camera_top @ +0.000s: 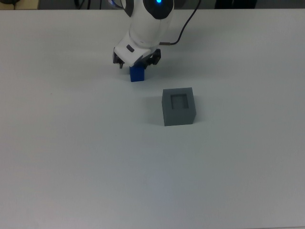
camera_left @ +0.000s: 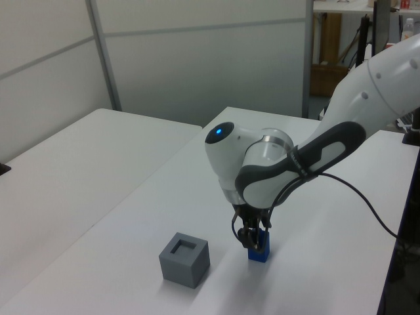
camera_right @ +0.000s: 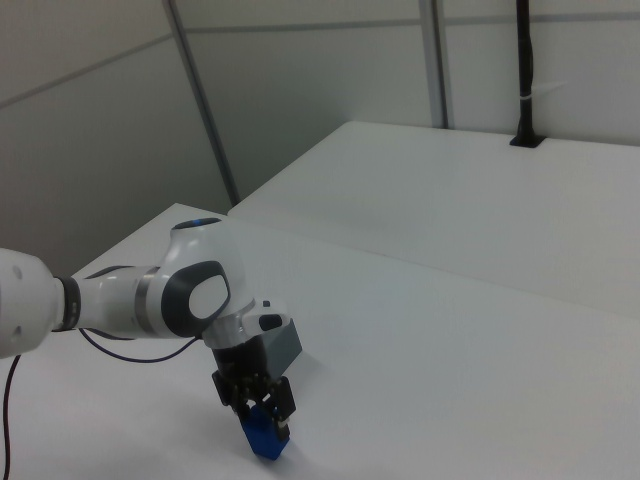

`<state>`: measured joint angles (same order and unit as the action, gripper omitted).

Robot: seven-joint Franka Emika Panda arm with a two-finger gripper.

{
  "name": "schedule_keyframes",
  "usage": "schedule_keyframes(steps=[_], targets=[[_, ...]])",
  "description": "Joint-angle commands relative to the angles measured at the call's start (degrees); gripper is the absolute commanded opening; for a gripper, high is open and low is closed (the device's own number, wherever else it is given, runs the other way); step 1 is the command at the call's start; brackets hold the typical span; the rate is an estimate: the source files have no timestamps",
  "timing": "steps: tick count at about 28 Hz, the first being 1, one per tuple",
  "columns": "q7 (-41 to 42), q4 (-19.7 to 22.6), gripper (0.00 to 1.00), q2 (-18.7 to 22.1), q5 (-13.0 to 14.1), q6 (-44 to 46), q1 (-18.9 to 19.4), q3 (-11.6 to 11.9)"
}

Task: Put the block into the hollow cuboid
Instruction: 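Close the gripper on the blue block, then lift the blue block and carry it above the grey hollow cube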

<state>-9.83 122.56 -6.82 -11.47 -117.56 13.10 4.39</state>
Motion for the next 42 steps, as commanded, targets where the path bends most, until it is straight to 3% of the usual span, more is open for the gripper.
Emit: schedule_keyframes(steps=[1,2,9,13,23,25,28,34,37,42], targets=[[-1.5,0.7,0.62,0.4,-1.4,-1.6,0.6,0.0],[-1.2,0.7,0.56,0.7,-1.4,-1.3,0.6,0.1],[-0.2,-1.0,0.43,1.3,-0.4,-0.3,0.5,0.1],[2.3,-2.7,0.3,2.0,0.5,1.8,0.4,0.1],[6.5,-13.3,0.31,1.3,10.8,8.0,0.0,0.8],[6.5,-16.0,0.31,0.9,14.5,8.6,0.0,1.0],[6.2,-18.1,0.31,-0.4,17.4,8.6,0.0,1.0],[5.6,-24.8,0.31,-6.0,18.5,7.8,0.6,-0.1],[5.3,-30.8,0.31,-10.6,20.1,7.7,0.6,-0.6],[5.2,-33.4,0.31,-13.5,19.6,7.6,0.7,-1.2]])
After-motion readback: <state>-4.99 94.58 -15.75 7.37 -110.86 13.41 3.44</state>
